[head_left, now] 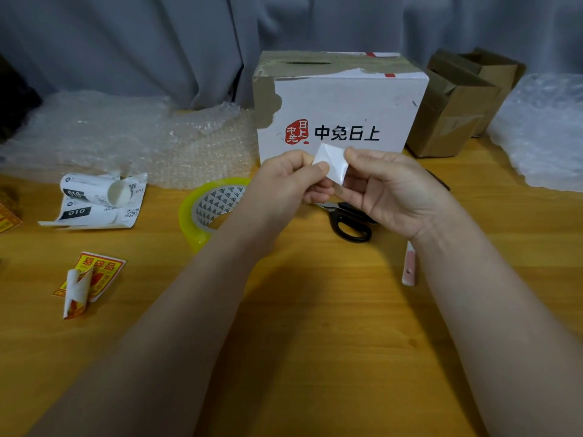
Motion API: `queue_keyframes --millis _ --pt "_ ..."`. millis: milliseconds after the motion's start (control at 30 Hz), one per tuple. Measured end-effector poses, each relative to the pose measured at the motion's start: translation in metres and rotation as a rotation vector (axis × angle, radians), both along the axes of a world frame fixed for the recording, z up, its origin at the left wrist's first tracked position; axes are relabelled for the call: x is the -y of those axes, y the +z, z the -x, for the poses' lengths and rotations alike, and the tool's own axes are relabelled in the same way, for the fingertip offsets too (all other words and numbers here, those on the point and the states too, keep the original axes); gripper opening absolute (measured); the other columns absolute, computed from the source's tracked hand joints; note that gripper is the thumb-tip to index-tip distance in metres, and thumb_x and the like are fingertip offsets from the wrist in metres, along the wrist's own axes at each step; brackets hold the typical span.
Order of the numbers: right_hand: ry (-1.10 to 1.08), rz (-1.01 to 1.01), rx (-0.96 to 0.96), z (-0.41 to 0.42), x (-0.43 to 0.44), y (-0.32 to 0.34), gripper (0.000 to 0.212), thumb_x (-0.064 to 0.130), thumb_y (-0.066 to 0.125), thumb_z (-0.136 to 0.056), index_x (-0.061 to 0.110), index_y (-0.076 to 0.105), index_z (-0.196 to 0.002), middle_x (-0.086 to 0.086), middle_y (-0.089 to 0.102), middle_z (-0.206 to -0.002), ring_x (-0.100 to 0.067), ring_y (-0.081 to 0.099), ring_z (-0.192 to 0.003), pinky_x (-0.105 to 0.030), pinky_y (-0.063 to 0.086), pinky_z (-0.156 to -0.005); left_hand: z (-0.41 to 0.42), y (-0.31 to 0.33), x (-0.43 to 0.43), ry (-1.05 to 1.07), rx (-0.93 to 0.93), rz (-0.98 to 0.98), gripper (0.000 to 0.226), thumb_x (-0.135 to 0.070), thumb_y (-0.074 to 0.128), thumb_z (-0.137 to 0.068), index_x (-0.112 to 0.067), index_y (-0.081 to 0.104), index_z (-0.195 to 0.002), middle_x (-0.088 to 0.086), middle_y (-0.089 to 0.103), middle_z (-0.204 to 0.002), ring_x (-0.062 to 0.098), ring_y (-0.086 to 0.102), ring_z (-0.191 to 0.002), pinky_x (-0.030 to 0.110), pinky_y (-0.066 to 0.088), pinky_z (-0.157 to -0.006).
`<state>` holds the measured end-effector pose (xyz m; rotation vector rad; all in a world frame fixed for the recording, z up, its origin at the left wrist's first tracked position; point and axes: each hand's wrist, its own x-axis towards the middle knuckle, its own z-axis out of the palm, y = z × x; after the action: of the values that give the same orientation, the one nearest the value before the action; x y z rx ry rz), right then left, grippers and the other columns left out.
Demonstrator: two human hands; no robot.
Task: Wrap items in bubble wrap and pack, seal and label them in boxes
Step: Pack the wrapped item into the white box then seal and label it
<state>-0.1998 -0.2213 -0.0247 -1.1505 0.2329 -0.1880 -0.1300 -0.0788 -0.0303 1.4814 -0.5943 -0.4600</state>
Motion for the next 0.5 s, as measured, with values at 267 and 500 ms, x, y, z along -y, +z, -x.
queue_keyframes --millis 267,500 --pt "0.063 0.003 0.087 0.001 -0.005 0.0 0.054 0.036 0.059 -0.077 -0.003 0.062 -0.114 -0.014 0.069 -0.102 -0.021 0.067 -0.097 -0.029 0.055 -0.081 0.002 0.004 0.0 0.03 0.029 0.079 0.019 -0.008 0.051 -0.095 -0.007 0.057 -0.077 0.003 0.066 -0.073 0.009 0.064 -0.071 0.02 0.052 -0.07" --pt "-0.093 0.35 0.069 -0.004 -0.012 -0.009 0.02 0.02 0.071 -0.077 0.005 0.07 -0.09 -0.011 0.073 -0.091 -0.021 0.07 -0.091 -0.026 0.054 -0.077 -0.001 0.002 -0.003 0.108 0.163 0.014 0.014 -0.012 0.054 -0.094 -0.007 0.061 -0.083 0.001 0.066 -0.074 0.005 0.063 -0.069 0.019 0.052 -0.07"
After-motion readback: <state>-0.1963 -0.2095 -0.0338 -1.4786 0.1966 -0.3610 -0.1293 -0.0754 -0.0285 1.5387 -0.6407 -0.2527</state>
